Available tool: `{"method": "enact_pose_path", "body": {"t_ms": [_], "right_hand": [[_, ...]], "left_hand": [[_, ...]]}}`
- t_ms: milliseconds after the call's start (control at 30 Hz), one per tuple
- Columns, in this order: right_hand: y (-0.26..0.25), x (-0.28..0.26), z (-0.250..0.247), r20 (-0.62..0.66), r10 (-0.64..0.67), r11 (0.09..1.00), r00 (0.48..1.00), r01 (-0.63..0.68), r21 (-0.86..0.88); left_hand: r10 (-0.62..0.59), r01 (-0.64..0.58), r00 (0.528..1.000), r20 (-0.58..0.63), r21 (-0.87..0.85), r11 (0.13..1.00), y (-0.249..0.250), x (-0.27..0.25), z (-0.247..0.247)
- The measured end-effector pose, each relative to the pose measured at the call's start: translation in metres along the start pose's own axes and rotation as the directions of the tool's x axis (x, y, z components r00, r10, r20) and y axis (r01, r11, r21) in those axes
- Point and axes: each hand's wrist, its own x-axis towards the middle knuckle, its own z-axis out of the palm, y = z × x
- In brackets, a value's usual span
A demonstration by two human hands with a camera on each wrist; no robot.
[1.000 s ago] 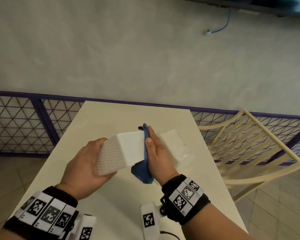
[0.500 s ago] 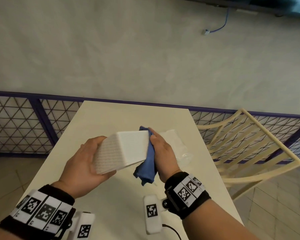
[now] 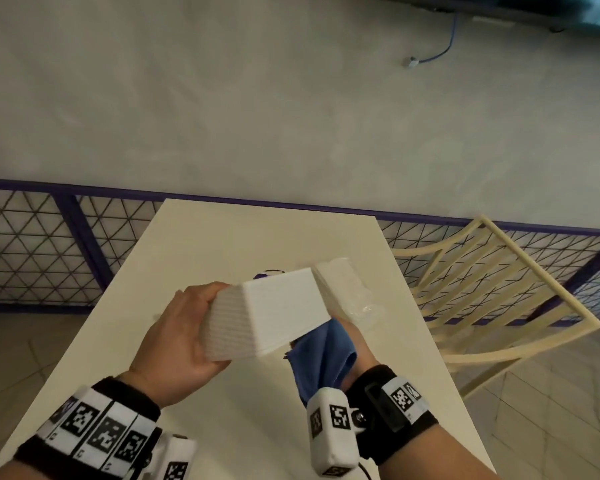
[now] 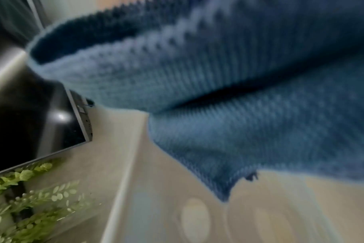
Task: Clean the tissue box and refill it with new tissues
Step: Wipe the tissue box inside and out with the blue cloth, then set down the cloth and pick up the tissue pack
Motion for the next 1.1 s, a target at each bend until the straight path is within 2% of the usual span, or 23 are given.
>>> {"method": "enact_pose_path", "body": {"t_ms": [67, 167, 200, 267, 333, 400, 467, 533, 600, 700, 767, 867, 1000, 1100], "right_hand": [[0.002, -0.005, -0.015, -0.031, -0.040, 0.999, 0.999, 0.039, -0.038], [0.008, -0.013, -0.036, -0.176, -0.103, 0.921, 0.979, 0.027, -0.388], [0.011, -0.016, -0.043, -0.175, -0.133, 0.862, 0.976, 0.027, -0.506], [0.021, -0.013, -0.058, -0.148, -0.184, 0.686, 0.972, 0.019, -0.727], [0.034, -0.001, -0.079, -0.130, -0.155, 0.509, 0.979, -0.034, -0.860], [0.048, 0.011, -0.099, -0.229, -0.044, 0.348, 0.972, -0.200, -0.916], [0.061, 0.019, -0.115, -0.341, 0.028, 0.165, 0.940, -0.341, -0.926], [0.071, 0.023, -0.121, -0.365, 0.047, 0.063, 0.930, -0.368, -0.928], [0.080, 0.024, -0.120, -0.326, 0.065, 0.031, 0.943, -0.329, -0.944], [0.095, 0.029, -0.119, -0.271, 0.086, 0.042, 0.959, -0.275, -0.961], [0.105, 0.035, -0.120, -0.299, 0.115, 0.039, 0.947, -0.305, -0.951], [0.117, 0.043, -0.121, -0.349, 0.144, -0.015, 0.926, -0.350, -0.937], [0.116, 0.054, -0.118, -0.330, 0.152, -0.036, 0.931, -0.329, -0.944], [0.104, 0.058, -0.113, -0.329, 0.192, -0.033, 0.925, -0.329, -0.944]], "left_hand": [[0.030, -0.033, 0.999, 0.014, 0.188, 0.982, -0.012, -0.002, 0.011], [-0.023, -0.004, 0.998, 0.061, 0.410, 0.912, -0.037, -0.011, 0.039], [-0.035, -0.008, 0.996, 0.083, 0.469, 0.883, -0.044, -0.015, 0.051], [-0.056, -0.024, 0.990, 0.131, 0.543, 0.839, -0.053, -0.020, 0.074], [-0.049, -0.058, 0.985, 0.165, 0.589, 0.806, -0.058, -0.022, 0.093], [-0.025, -0.096, 0.983, 0.184, 0.619, 0.780, -0.060, -0.022, 0.107], [-0.057, -0.104, 0.973, 0.224, 0.643, 0.759, -0.059, -0.020, 0.118], [-0.078, -0.133, 0.956, 0.281, 0.658, 0.742, -0.058, -0.019, 0.126], [-0.088, -0.169, 0.936, 0.340, 0.655, 0.736, -0.061, -0.019, 0.134], [-0.128, -0.184, 0.900, 0.417, 0.628, 0.756, -0.067, -0.026, 0.140], [-0.180, -0.151, 0.884, 0.431, 0.629, 0.762, -0.069, -0.033, 0.140], [-0.249, -0.094, 0.863, 0.440, 0.623, 0.776, -0.070, -0.036, 0.141], [-0.324, -0.033, 0.834, 0.446, 0.626, 0.779, -0.064, -0.025, 0.150], [-0.311, 0.001, 0.861, 0.404, 0.608, 0.794, -0.057, -0.017, 0.156]]}}
